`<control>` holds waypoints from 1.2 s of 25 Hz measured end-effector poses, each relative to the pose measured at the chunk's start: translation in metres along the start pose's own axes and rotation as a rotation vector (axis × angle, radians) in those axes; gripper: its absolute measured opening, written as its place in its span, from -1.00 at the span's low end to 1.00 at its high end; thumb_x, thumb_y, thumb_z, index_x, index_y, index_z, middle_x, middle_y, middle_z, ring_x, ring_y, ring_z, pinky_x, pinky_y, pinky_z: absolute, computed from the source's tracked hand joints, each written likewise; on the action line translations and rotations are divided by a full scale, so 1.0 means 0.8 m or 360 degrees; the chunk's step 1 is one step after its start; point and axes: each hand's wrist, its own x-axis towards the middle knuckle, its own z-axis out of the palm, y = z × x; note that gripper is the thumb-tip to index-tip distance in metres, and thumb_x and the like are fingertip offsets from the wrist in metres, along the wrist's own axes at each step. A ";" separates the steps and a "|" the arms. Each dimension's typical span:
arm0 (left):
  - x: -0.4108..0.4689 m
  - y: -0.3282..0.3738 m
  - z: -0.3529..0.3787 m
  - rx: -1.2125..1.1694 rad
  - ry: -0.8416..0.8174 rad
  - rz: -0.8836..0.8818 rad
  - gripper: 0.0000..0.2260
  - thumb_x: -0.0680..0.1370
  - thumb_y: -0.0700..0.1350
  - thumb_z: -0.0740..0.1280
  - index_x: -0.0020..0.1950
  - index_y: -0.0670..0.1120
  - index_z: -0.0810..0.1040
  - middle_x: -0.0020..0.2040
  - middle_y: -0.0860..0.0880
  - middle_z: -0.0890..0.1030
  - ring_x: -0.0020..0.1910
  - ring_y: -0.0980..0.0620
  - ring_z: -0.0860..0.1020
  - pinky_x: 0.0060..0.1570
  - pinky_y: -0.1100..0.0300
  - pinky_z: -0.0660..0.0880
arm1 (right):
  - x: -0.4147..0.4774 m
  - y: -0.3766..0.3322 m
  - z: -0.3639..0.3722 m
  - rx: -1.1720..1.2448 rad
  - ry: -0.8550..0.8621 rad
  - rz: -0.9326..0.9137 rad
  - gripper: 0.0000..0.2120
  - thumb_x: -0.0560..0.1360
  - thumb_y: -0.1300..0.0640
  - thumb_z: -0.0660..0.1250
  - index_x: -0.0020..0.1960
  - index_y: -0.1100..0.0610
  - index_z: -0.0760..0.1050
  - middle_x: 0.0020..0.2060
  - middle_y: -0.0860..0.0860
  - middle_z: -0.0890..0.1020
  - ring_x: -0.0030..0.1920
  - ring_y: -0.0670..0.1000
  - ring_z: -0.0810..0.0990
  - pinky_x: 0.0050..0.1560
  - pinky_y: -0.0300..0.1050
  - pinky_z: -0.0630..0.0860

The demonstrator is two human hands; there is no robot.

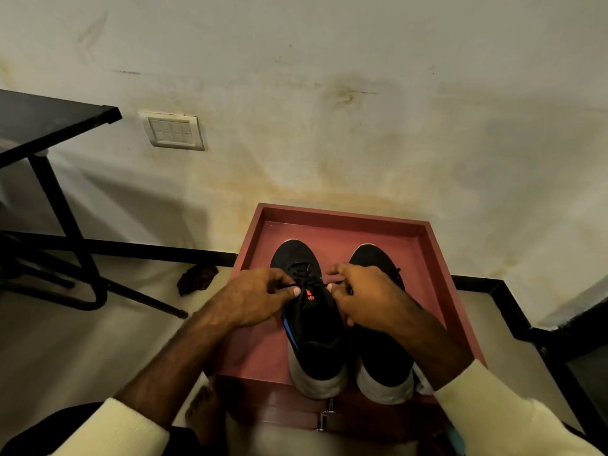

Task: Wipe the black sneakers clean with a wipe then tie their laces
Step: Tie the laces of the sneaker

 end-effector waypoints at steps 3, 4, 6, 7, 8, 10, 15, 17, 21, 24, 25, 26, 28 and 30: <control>-0.003 0.002 0.002 -0.0033 0.0176 -0.0071 -0.76 0.60 0.18 0.35 -0.05 0.05 0.68 -0.19 0.08 0.71 -0.26 0.17 0.65 -0.16 0.22 0.61 | 0.002 0.001 -0.001 0.0107 0.0131 0.0032 -0.81 0.67 -0.01 0.30 0.14 0.04 0.64 -0.25 -0.02 0.75 -0.48 -0.18 0.65 -0.24 -0.31 0.60; -0.003 0.006 0.004 -0.0089 0.0255 -0.0098 -0.77 0.61 0.14 0.37 -0.06 0.02 0.70 -0.20 0.07 0.72 -0.29 0.19 0.64 -0.19 0.28 0.58 | 0.004 0.000 0.002 0.0211 0.0251 0.0060 -0.83 0.66 0.00 0.33 0.05 0.04 0.67 -0.30 -0.01 0.75 -0.47 -0.18 0.65 -0.25 -0.30 0.60; 0.000 0.011 0.008 -0.0404 0.0444 -0.0151 -0.86 0.58 0.02 0.45 -0.06 -0.02 0.73 -0.23 0.04 0.74 -0.28 0.19 0.68 -0.16 0.32 0.61 | 0.008 -0.003 0.009 0.0604 0.0444 0.0095 -0.91 0.62 0.08 0.42 0.00 0.05 0.70 -0.31 -0.01 0.75 -0.39 -0.17 0.68 -0.22 -0.29 0.61; 0.001 0.012 0.009 -0.0684 0.0504 -0.0180 -0.91 0.57 -0.06 0.47 -0.02 -0.05 0.74 -0.22 0.01 0.75 -0.24 0.16 0.71 -0.12 0.29 0.65 | 0.011 -0.003 0.010 0.0837 0.0470 0.0098 -0.95 0.60 0.13 0.45 0.02 0.07 0.70 -0.26 0.00 0.76 -0.31 -0.16 0.71 -0.20 -0.29 0.61; 0.001 0.014 0.009 -0.0995 0.0509 -0.0211 -0.91 0.57 -0.14 0.48 0.04 -0.10 0.73 -0.17 -0.04 0.76 -0.18 0.09 0.74 -0.08 0.24 0.67 | 0.014 -0.005 0.012 0.1060 0.0455 0.0107 -0.92 0.58 0.17 0.47 0.07 0.08 0.68 -0.20 0.03 0.78 -0.22 -0.15 0.73 -0.15 -0.28 0.62; 0.000 0.018 0.011 -0.1543 0.0465 -0.0301 -0.82 0.57 -0.28 0.44 0.17 -0.19 0.65 -0.06 -0.14 0.76 -0.12 0.00 0.74 -0.03 0.16 0.68 | 0.017 -0.008 0.013 0.1464 0.0392 0.0177 -0.80 0.58 0.22 0.47 0.20 0.12 0.61 -0.07 0.10 0.78 -0.11 -0.11 0.75 -0.07 -0.22 0.65; -0.001 0.019 0.007 -0.1994 0.0461 -0.0375 -0.79 0.63 -0.28 0.35 0.26 -0.15 0.53 0.06 -0.08 0.76 0.13 -0.05 0.70 0.12 0.07 0.61 | 0.019 -0.014 0.012 0.1863 0.0387 0.0256 -0.72 0.58 0.24 0.45 0.27 0.20 0.54 0.03 0.09 0.78 -0.02 -0.08 0.76 -0.03 -0.26 0.65; -0.001 0.019 0.005 -0.1937 0.0422 -0.0312 -0.79 0.64 -0.27 0.33 0.27 -0.14 0.57 0.07 -0.06 0.76 0.14 -0.01 0.70 0.11 0.14 0.58 | 0.018 -0.017 0.011 0.1836 0.0359 0.0190 -0.80 0.60 0.27 0.41 0.22 0.22 0.62 -0.01 0.09 0.79 0.00 -0.08 0.77 -0.09 -0.35 0.62; -0.001 0.024 0.006 -0.1572 0.0344 -0.0229 -0.75 0.68 -0.29 0.25 0.19 -0.08 0.68 0.01 -0.08 0.73 0.04 0.01 0.66 0.11 0.19 0.56 | 0.016 -0.022 0.017 0.1649 0.0401 -0.0005 -0.84 0.61 0.24 0.41 0.14 0.14 0.72 -0.01 0.05 0.77 -0.05 -0.15 0.75 -0.07 -0.38 0.59; 0.001 0.020 0.009 -0.1296 0.0311 -0.0148 -0.73 0.70 -0.24 0.24 0.29 0.00 0.64 0.03 -0.09 0.73 0.15 0.01 0.68 0.18 0.22 0.58 | 0.018 -0.016 0.022 0.1211 0.0474 -0.0186 -0.84 0.61 0.12 0.43 0.14 -0.04 0.73 0.13 -0.08 0.70 0.10 -0.23 0.69 0.09 -0.39 0.58; 0.002 0.018 0.010 -0.1191 0.0322 -0.0108 -0.72 0.70 -0.21 0.25 0.35 0.03 0.59 0.01 -0.03 0.75 0.16 0.05 0.68 0.21 0.22 0.56 | 0.017 -0.017 0.023 0.1166 0.0464 -0.0215 -0.83 0.62 0.11 0.42 0.15 -0.05 0.72 0.14 -0.11 0.69 0.11 -0.25 0.68 0.11 -0.40 0.57; 0.002 0.017 0.010 -0.1085 0.0342 -0.0077 -0.71 0.69 -0.18 0.27 0.39 0.04 0.54 -0.01 0.03 0.76 0.14 0.13 0.67 0.20 0.26 0.54 | 0.018 -0.016 0.024 0.1160 0.0438 -0.0232 -0.82 0.63 0.12 0.40 0.18 -0.04 0.72 0.12 -0.13 0.71 0.11 -0.25 0.68 0.12 -0.39 0.57; 0.002 0.017 0.009 -0.0946 0.0383 -0.0060 -0.75 0.68 -0.17 0.30 0.35 0.02 0.54 -0.06 0.09 0.77 0.03 0.32 0.66 0.02 0.48 0.50 | 0.020 -0.016 0.030 0.1135 0.0417 -0.0204 -0.80 0.63 0.14 0.39 0.21 -0.03 0.69 0.01 -0.11 0.75 0.05 -0.20 0.71 0.12 -0.29 0.61; 0.003 0.019 0.008 -0.0844 0.0405 -0.0069 -0.82 0.67 -0.20 0.31 0.24 -0.05 0.62 -0.09 0.10 0.76 -0.09 0.41 0.65 -0.14 0.58 0.47 | 0.024 -0.015 0.035 0.1096 0.0423 -0.0102 -0.80 0.61 0.09 0.43 0.23 -0.03 0.64 -0.09 -0.05 0.76 -0.04 -0.13 0.74 0.13 -0.10 0.67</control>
